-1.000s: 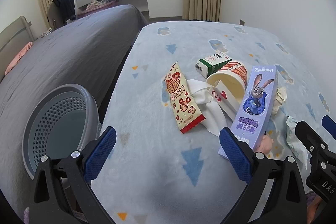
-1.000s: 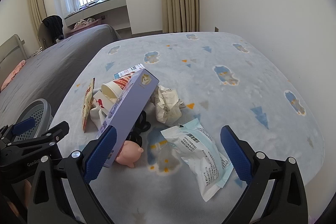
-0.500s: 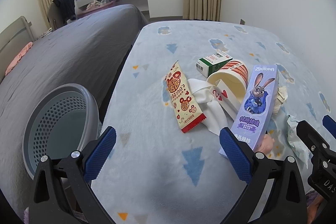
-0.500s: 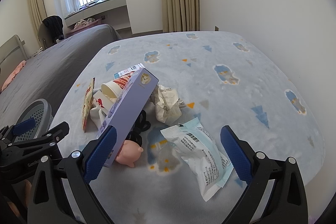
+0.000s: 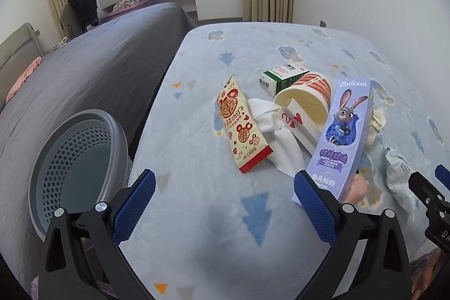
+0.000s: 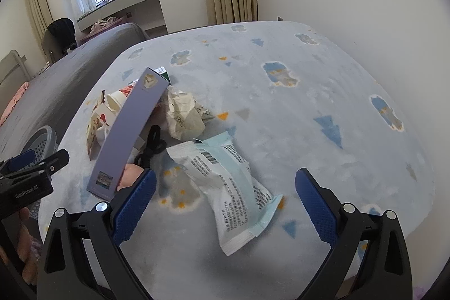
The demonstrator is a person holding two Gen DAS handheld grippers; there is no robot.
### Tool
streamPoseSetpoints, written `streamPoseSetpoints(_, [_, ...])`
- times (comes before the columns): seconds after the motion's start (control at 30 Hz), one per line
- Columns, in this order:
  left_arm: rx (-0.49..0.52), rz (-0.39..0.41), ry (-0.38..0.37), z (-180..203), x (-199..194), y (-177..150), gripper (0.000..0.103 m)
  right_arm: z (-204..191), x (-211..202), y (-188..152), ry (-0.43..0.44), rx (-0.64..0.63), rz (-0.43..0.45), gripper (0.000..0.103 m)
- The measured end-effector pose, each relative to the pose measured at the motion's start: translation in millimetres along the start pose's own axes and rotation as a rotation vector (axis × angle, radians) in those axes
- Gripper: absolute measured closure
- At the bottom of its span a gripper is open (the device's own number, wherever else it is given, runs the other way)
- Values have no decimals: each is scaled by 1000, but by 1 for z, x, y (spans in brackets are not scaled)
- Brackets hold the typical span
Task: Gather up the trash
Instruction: 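Grasp the white-blue packet with the right tool while the left tool grasps the purple toothpaste box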
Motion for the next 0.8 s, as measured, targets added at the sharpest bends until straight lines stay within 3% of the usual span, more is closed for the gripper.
streamPoseSetpoints(0.47, [25,-22,-23,13,8,-2,6,15,35,-2,56,-40,-132,9])
streamPoseSetpoints(0.7, [50,-23,-36,20,9,-3,6,9,43,1,31,-71,-133,10])
streamPoseSetpoints(0.8, [56,-19,-49,21,8,-3,6,6,49,2,20,-95,-156,33])
Point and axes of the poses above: each gripper's, at about its wrist camera, not at the fingertips, and x roughly the way its jaws point, z to its right, y to its top, the point moved 2 cm from there along x, roughly the way its jaws point, and after that the axes turned 3 degrees about -z, right-handed, at the moved point
